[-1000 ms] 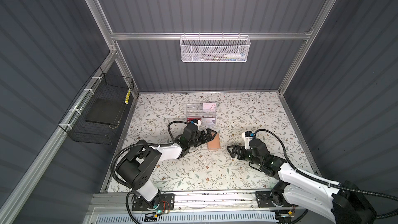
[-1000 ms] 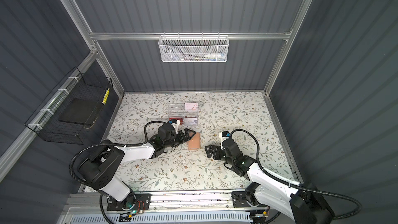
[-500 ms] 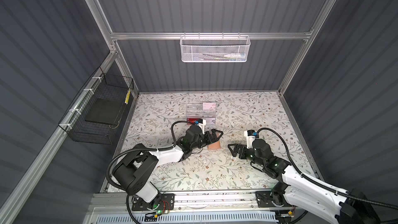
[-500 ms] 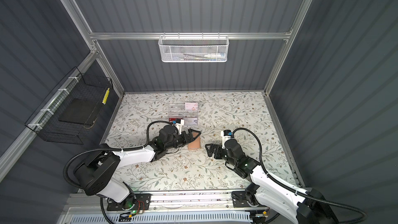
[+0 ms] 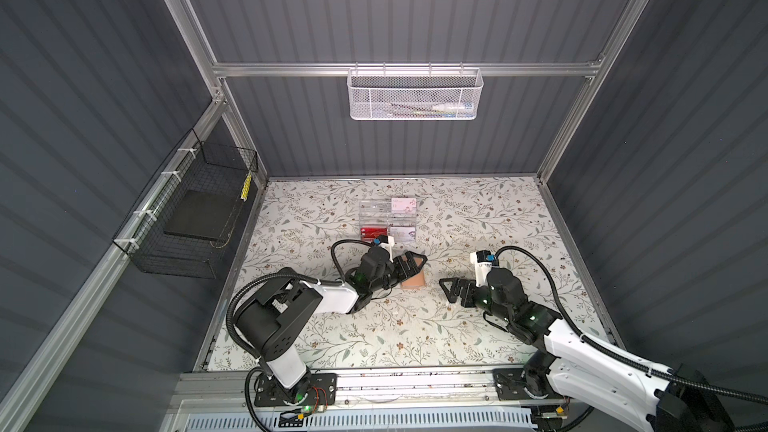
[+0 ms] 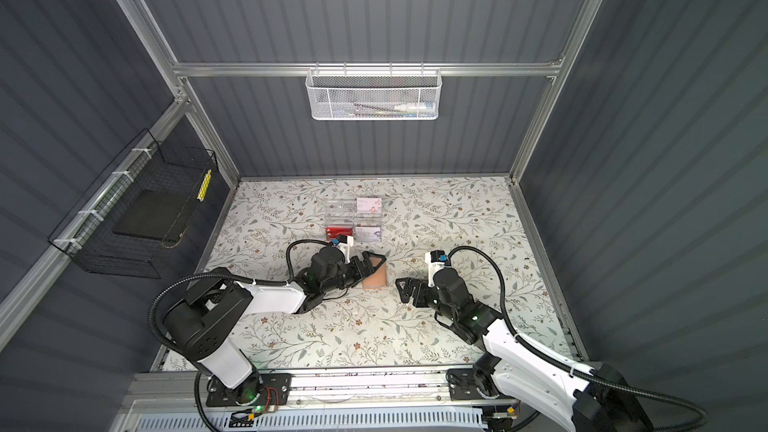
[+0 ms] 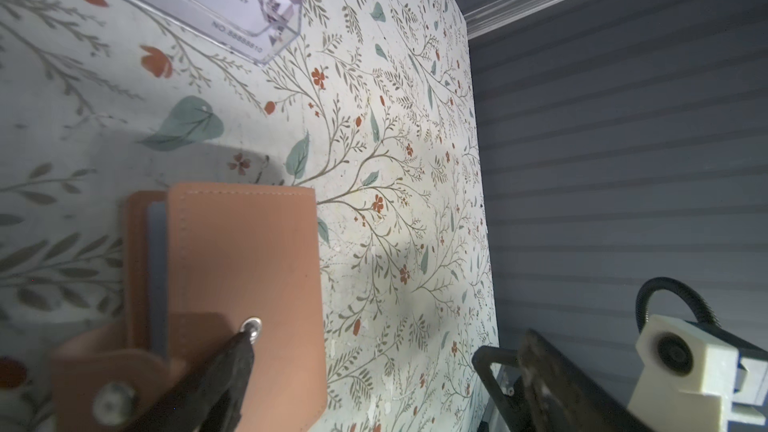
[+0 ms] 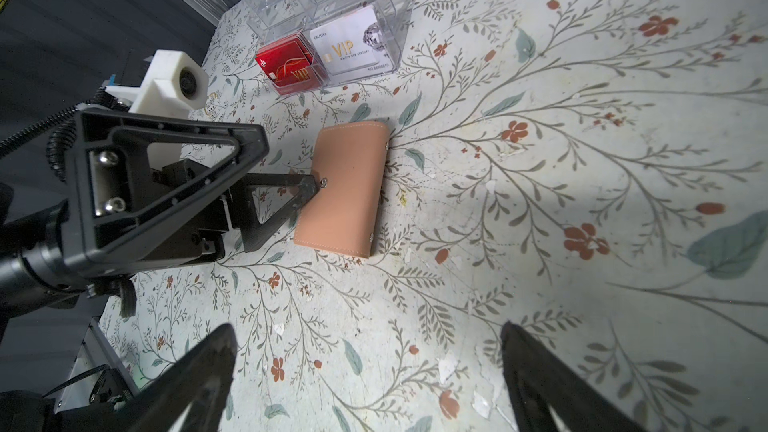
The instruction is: Take the credit cards out of the card holder
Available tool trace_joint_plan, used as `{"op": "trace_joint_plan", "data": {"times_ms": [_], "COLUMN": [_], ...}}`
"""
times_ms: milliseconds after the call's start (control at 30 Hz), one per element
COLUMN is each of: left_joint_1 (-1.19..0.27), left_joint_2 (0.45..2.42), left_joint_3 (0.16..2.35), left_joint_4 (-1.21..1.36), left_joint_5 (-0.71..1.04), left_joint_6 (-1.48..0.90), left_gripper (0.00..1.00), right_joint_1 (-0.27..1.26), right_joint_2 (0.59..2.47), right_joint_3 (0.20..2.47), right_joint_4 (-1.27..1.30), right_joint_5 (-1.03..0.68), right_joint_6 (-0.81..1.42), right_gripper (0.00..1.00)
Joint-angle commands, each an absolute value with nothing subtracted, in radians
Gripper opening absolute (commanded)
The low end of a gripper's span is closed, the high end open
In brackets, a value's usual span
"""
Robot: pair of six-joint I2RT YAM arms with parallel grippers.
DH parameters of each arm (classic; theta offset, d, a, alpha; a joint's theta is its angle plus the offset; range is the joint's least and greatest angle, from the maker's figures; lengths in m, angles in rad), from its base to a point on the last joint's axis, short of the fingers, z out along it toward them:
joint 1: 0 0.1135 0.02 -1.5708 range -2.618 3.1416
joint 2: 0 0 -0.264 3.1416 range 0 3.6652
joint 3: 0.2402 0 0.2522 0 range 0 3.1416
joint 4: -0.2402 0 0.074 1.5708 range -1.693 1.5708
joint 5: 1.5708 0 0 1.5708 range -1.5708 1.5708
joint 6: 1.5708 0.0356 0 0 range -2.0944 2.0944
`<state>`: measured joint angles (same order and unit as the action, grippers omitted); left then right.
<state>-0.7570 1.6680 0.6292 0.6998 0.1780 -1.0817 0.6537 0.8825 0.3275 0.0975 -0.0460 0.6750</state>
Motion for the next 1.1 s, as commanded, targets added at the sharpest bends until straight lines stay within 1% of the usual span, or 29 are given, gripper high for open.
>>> {"op": "trace_joint_plan", "data": {"times_ms": [0, 267, 500, 667, 867, 1067], "left_joint_1": [-0.739, -0.718, -0.704, -0.693, -0.666, -0.645], "left_joint_2": [1.635, 1.619, 1.656, 1.684, 1.703, 1.748], "left_joint_3": [0.607, 0.558, 0.541, 0.533, 0.505, 0.481], "left_joint_4": [0.683, 0.689, 0.715, 0.734, 0.747, 0.811], "left_joint_5": [0.134, 0.091, 0.068, 0.058, 0.052, 0.075], "left_joint_6": [-1.053, -1.049, -1.053, -1.070, -1.103, -1.143], "left_gripper": [1.00, 1.00, 1.00, 1.00, 1.00, 1.00], "right_joint_1": [0.657, 0.657, 0.688, 0.744, 0.858, 0.944], "right_joint_2": [0.881, 0.902, 0.943, 1.006, 1.113, 1.303], "right_joint_3": [0.322, 0.311, 0.322, 0.362, 0.427, 0.533], "right_joint_4": [0.107, 0.131, 0.148, 0.130, 0.130, 0.152], "right_joint_5": [-0.054, -0.070, -0.062, 0.012, 0.181, 0.314], "right_joint_6": [0.665, 0.668, 0.648, 0.626, 0.608, 0.583], "right_gripper": [0.99, 0.99, 0.99, 0.99, 0.99, 0.99]}}
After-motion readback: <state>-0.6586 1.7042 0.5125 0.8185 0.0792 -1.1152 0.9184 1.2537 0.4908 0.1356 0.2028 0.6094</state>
